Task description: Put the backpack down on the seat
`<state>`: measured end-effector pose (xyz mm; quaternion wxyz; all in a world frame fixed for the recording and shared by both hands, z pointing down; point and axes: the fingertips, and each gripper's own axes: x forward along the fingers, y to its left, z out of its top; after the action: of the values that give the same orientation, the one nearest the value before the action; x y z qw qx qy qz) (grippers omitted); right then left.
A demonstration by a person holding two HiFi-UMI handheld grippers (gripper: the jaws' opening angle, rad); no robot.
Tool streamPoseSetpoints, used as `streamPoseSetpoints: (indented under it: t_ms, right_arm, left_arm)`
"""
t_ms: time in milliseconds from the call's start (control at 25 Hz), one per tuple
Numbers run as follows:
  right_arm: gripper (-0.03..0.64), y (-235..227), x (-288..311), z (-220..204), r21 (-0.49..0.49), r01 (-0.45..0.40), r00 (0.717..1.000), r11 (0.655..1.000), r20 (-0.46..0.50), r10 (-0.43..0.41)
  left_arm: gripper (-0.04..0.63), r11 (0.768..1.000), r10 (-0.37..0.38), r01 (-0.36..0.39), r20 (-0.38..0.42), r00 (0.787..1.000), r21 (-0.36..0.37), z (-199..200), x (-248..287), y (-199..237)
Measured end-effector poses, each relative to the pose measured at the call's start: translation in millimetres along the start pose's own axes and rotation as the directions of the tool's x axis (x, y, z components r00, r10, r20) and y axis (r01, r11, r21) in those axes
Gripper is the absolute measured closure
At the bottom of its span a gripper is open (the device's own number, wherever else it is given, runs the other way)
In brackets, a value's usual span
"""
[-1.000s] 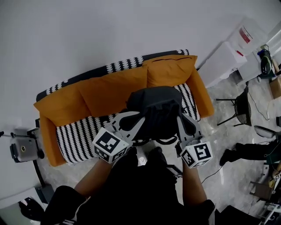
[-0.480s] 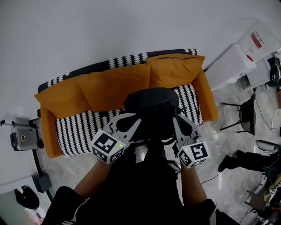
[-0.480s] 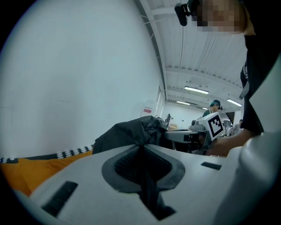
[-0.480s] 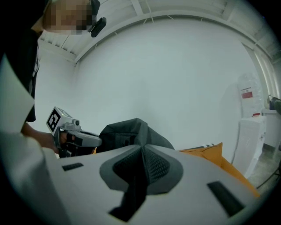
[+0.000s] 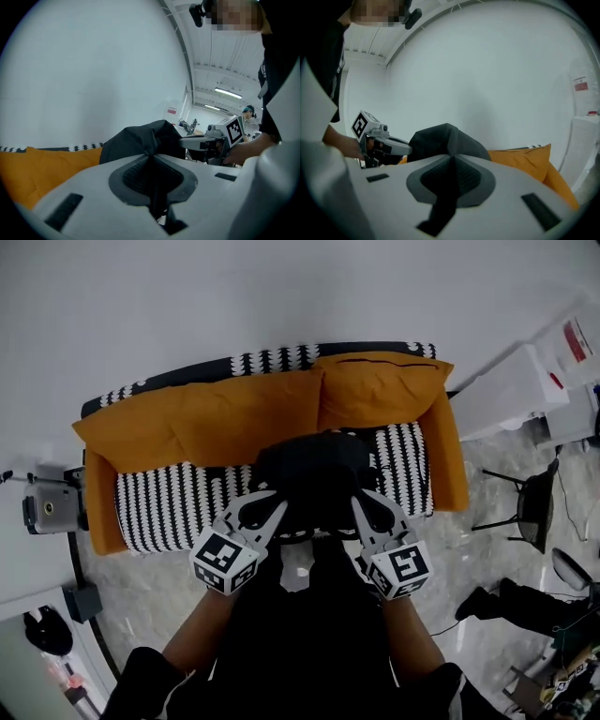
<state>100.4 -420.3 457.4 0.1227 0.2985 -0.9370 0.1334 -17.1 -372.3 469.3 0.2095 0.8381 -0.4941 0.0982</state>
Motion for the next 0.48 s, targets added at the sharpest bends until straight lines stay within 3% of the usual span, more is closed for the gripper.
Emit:
streamPoseSetpoints:
  t_ms: [480]
  right_arm:
    - [0.578,-18.6,36.6,-63.4,0.020,-0.152,0.979,0.988,-0.136,0.154]
  left_arm:
    - [0.555,0.983,0.146,-0.151,-0.051,0.988,-0.105,-61.6,31.9,27.5]
